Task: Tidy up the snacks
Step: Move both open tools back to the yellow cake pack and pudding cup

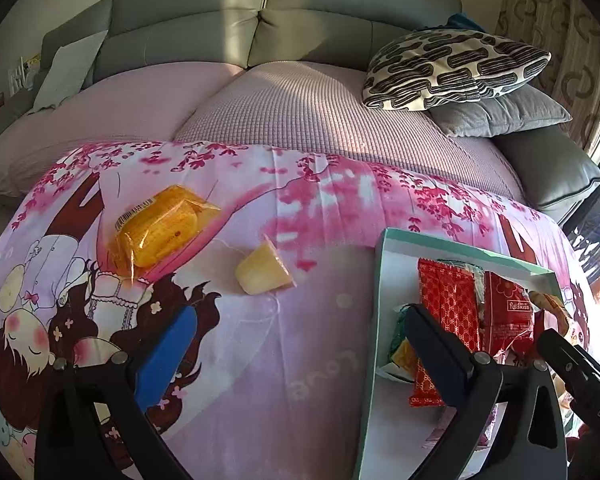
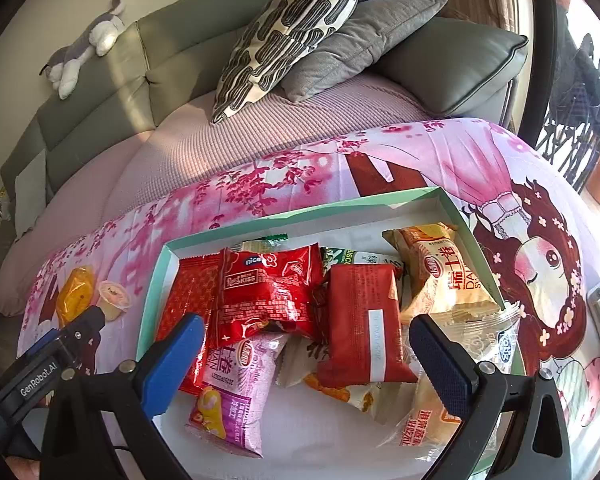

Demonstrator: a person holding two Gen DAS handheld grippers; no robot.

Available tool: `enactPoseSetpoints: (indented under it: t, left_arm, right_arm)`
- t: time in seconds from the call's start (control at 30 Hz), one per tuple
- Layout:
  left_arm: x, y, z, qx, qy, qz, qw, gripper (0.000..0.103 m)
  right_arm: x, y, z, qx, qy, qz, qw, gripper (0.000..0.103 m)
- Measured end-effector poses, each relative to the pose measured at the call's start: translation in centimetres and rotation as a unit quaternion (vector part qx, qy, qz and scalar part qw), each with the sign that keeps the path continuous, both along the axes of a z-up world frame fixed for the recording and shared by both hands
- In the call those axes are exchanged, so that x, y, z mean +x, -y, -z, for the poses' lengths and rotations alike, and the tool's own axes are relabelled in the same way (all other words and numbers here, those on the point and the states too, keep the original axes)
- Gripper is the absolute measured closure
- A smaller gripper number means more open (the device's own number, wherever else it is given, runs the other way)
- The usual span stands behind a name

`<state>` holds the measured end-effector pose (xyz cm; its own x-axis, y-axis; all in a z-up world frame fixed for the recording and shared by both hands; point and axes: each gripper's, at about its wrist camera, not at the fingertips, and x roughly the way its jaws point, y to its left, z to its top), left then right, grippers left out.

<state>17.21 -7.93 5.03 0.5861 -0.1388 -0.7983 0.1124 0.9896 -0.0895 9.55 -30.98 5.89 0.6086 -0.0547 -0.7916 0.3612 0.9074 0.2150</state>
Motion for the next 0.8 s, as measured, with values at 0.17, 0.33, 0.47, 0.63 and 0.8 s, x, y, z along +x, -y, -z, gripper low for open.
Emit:
enactPoseSetpoints:
  t: [0.17,0.33,0.47,0.63,0.8]
  left_arm:
    - [0.1,-0.8,-0.3,-0.002,0.006,-0.009,0.9999,0.0]
    - [0.3,-2.0,-0.8,-0.01,0.015,-0.02,0.9996,0.0]
    - [0.6,-3.6,-1.4,-0.007,0.028,-0.038,0.9989,0.0]
    - [1.1,-7.3,-1.7,-0.026,0.035,-0.082,0.9956,0.0]
    - [1.3,-10.7,-1.9,-0.04,0.043,-0.116,0.9916,0.0]
  right_arm:
    - [0.1,-0.4,-0.2,0.007,0.013,-0.003,1.0,0.0]
    - [0.5,-1.3,0.2,-0.001,0.004,-0.015,1.0,0.0]
    - [0.9,-2.4,0.3,0.016,0.005,-0.036,0.999,0.0]
    - [1.5,-4.8,-0.1,0.015,0.016,-0.068,0.997,0.0]
    - [2.7,-7.7,-0.8,0.009,0.024,-0.104,0.994,0.0]
